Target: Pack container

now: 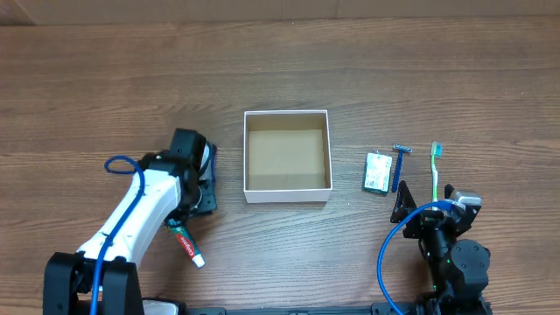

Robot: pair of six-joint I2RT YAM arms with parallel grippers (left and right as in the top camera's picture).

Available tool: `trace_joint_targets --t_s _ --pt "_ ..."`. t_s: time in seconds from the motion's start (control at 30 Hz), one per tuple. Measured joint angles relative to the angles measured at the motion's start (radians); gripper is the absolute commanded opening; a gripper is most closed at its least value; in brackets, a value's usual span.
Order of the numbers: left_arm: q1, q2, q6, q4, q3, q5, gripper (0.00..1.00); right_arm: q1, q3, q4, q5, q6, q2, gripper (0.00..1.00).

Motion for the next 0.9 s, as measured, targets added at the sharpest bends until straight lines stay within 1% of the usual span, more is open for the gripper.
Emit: trace_joint_targets --t_s 0.13,0.3,0.67,0.9 --pt "0.000 0.000 0.000 -0.050 0.061 -0.008 0.24 0.000 0.000 0.000 0.000 0.000 0.000 1.00" --pt "0.000 -0.003 0.000 -0.078 0.093 -0.015 0.24 0.000 0.000 -0.001 0.000 0.000 0.000 1.00" --pt "0.000 -0.166 0.000 -0.073 0.097 -0.025 0.24 0.000 0.000 -0.001 0.000 0.000 0.000 1.00" --pt "0.000 -0.175 0.000 -0.040 0.097 -0.053 0.23 0.000 0.000 0.000 0.000 0.000 0.000 1.00"
